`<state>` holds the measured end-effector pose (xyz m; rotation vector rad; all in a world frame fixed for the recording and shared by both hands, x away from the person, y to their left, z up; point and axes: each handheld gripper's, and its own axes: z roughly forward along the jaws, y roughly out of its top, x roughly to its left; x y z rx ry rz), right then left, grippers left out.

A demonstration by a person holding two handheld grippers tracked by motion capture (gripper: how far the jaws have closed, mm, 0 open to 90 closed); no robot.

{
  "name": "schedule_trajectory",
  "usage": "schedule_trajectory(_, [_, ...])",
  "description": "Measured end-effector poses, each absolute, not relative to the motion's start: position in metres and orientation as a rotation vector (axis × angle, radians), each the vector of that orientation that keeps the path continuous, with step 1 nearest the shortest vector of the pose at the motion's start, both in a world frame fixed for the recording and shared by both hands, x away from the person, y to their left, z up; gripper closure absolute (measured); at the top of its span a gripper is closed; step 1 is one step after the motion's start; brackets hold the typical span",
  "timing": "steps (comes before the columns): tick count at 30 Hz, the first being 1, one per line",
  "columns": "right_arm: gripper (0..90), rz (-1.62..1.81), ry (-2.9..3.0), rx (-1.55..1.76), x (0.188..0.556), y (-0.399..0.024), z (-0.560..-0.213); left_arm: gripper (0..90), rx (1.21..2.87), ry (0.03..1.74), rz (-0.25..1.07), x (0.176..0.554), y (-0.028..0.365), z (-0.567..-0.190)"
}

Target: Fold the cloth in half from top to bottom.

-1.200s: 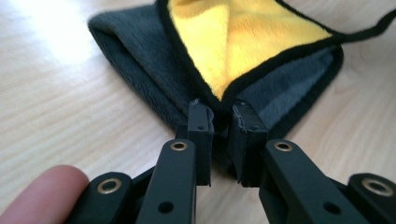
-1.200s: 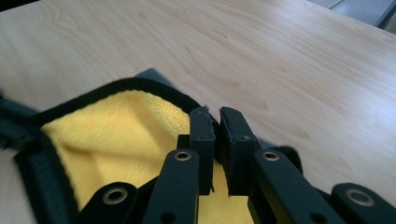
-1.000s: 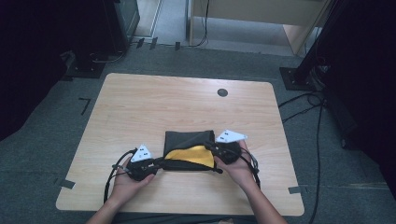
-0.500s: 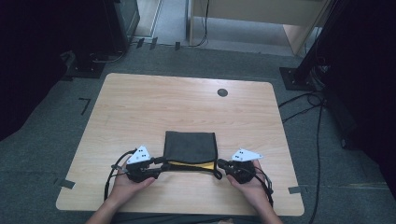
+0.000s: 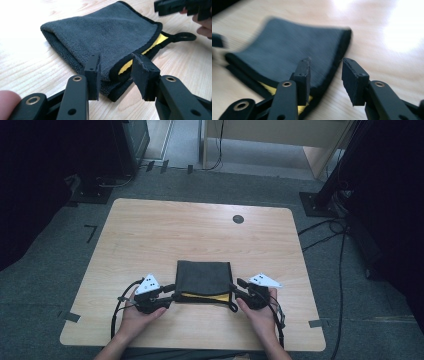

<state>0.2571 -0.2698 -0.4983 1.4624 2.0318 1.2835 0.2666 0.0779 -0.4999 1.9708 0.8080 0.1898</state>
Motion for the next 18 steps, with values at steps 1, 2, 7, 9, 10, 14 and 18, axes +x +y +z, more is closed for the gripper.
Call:
schedule_trajectory(1, [58.5,1.244,2.038,1.476,0.258,-0.268,-0.501,58.9,1.990,0.802,0.206,0.266,0.076,-0.501])
schedule_trajectory(2, [58.3,1.240,2.056,1.488,0.258,-0.266,-0.503,59.3,2.019,0.799,0.228,0.265,0.073,-0.502])
schedule_trajectory(7, [69.9,1.233,2.098,1.532,0.259,-0.265,-0.508,80.6,2.125,0.774,0.284,0.263,0.065,-0.508])
schedule_trajectory(9, [78.1,1.233,2.108,1.538,0.259,-0.266,-0.510,83.4,2.124,0.762,0.283,0.263,0.065,-0.507])
schedule_trajectory(10, [81.8,1.236,2.108,1.535,0.259,-0.265,-0.510,83.9,2.127,0.746,0.289,0.262,0.065,-0.505])
schedule_trajectory(14, [88.9,1.238,2.116,1.500,0.257,-0.265,-0.506,83.9,2.099,0.717,0.300,0.256,0.071,-0.498])
schedule_trajectory(18, [90.0,1.247,2.104,1.492,0.254,-0.269,-0.501,82.2,2.142,0.665,0.234,0.258,0.073,-0.499])
